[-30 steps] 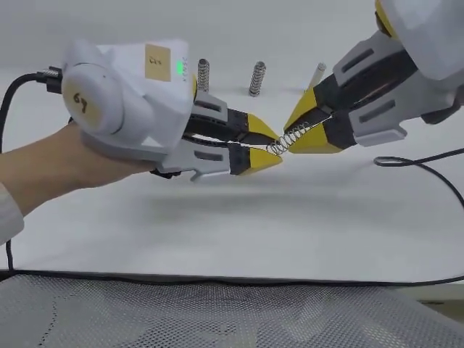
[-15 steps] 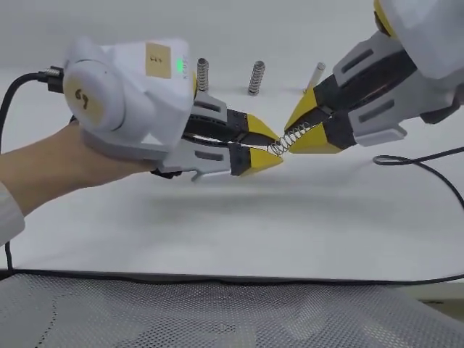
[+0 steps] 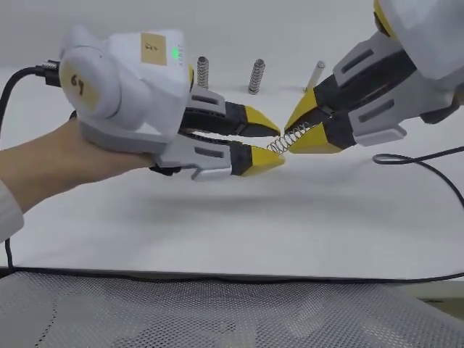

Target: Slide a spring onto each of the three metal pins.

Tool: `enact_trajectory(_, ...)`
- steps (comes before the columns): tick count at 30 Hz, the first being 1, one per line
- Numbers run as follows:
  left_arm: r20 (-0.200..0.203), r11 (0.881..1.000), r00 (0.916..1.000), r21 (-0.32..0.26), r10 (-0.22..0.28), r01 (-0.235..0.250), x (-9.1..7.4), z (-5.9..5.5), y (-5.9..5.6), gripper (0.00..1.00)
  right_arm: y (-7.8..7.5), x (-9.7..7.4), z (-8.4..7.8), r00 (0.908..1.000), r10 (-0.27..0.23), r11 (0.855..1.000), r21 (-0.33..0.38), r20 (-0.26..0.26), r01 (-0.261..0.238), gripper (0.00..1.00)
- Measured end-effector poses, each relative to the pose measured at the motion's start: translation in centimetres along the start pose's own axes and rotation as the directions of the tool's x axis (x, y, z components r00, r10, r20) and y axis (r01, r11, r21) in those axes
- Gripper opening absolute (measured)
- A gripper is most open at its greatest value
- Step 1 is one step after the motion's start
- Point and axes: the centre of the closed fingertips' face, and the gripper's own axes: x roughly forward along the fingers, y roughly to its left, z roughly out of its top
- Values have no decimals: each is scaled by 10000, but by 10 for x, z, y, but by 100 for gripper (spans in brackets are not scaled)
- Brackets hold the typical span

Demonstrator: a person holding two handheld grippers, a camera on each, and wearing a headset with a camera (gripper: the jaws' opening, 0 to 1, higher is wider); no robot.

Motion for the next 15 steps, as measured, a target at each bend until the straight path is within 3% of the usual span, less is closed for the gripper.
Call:
enact_trajectory(8,-1,9985,9996,-480,266,-266,-4,-7,1,31,-1,1,-1,10000,14,10000,2,-35,-14,8)
enact_trajectory(15,52,9942,9977,-844,678,-671,-9,-10,4,55,-2,1,-1,10000,21,10000,-17,-51,-21,8)
